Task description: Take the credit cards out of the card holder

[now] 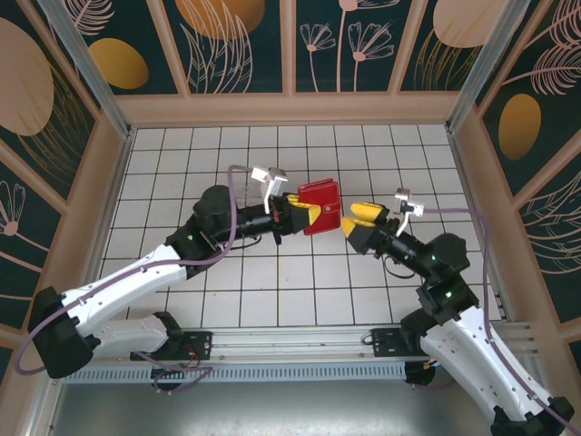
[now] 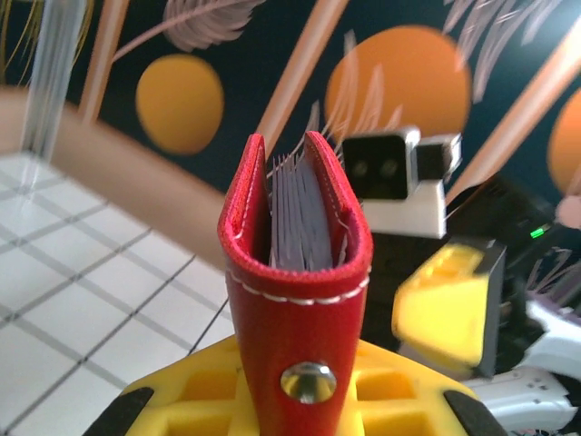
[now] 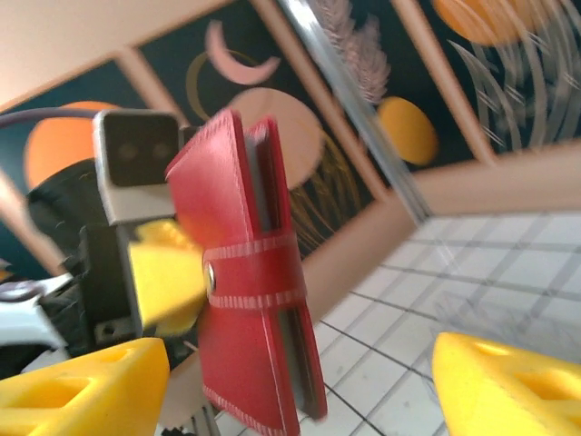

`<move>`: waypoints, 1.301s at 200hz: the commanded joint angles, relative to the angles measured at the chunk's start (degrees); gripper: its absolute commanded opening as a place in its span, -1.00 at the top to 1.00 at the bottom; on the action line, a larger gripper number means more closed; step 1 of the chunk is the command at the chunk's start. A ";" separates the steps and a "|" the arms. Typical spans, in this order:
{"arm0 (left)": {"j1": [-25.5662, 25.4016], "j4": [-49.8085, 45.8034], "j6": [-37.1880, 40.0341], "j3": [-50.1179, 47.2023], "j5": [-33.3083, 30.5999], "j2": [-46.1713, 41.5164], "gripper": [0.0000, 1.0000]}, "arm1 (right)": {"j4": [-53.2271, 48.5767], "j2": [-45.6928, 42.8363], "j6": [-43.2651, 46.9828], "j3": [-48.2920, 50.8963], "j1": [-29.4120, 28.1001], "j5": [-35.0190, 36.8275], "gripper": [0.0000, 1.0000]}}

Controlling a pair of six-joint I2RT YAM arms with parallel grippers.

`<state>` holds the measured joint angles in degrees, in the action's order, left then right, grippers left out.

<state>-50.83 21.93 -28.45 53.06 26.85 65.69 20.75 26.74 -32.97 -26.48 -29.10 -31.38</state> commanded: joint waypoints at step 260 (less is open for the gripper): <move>0.25 7.45 8.34 4.83 14.78 -6.72 0.29 | 16.99 11.31 16.80 -7.89 -18.44 -8.75 1.00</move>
<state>-50.78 26.61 -19.77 58.17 40.27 60.10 35.64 38.79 -17.41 -32.49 -46.72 -39.13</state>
